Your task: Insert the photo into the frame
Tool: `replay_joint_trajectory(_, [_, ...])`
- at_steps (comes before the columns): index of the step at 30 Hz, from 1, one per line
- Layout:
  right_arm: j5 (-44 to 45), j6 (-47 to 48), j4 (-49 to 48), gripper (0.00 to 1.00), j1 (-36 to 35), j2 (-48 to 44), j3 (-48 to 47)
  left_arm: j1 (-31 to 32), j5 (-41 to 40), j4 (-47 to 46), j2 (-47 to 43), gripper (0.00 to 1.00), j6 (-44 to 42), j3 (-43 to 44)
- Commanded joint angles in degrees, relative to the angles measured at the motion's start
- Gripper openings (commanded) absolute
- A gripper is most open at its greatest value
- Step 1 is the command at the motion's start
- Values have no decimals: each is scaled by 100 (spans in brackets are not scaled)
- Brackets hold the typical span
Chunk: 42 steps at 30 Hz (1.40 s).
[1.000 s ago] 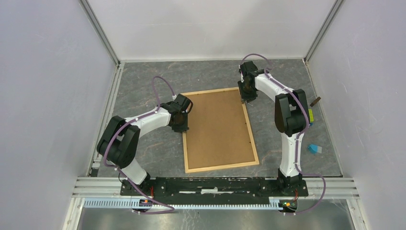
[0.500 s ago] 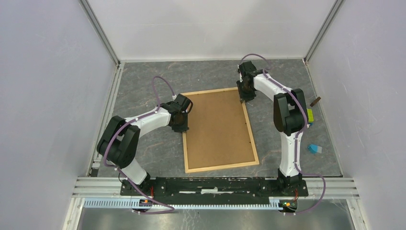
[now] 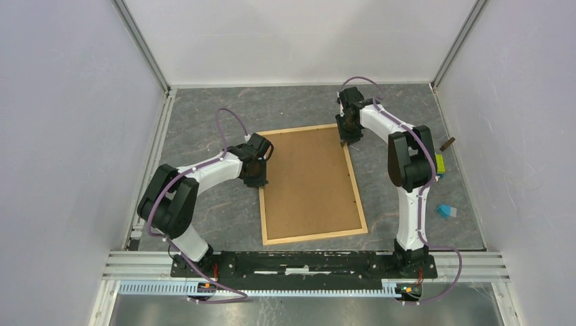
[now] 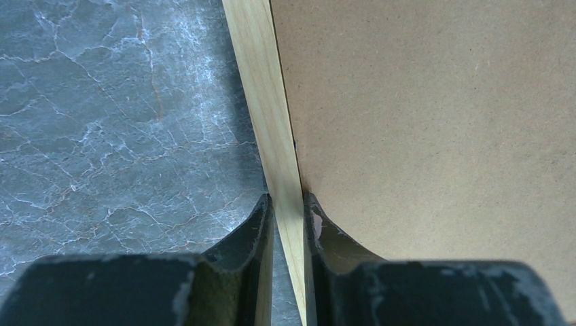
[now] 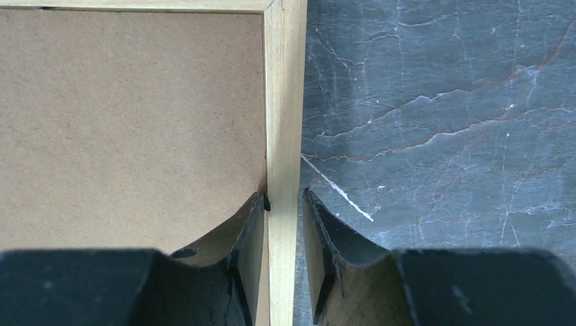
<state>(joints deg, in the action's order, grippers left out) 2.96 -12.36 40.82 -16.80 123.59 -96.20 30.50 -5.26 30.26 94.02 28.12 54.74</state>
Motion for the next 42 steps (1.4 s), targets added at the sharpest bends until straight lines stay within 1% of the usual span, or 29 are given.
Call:
replay_joint_trajectory(1, [-40, -26, -94, 33, 59, -248, -173, -35, -177, 125, 181, 2, -333, -244])
replay_joint_trajectory(6, [43, 28, -58, 33, 67, -243, -153, -34, -166, 129, 195, 2, -333, -231])
replay_joint_trajectory(14, [-5, 14, -92, 36, 124, -360, -213, -35, -150, 120, 207, 2, -333, -243])
replay_joint_trajectory(25, [-55, 27, -163, 33, 140, -252, 64, -36, -146, 107, 181, 2, -338, -256])
replay_joint_trajectory(29, [145, 33, -110, 32, 127, -163, 82, -24, -137, 111, 190, 2, -342, -251])
replay_joint_trajectory(33, [512, 52, -2, 29, 106, -108, 109, -35, -139, 112, 196, 2, -342, -254])
replay_joint_trajectory(42, [1055, 174, 215, 29, -77, 19, 445, -35, -134, 109, 187, 2, -360, -253])
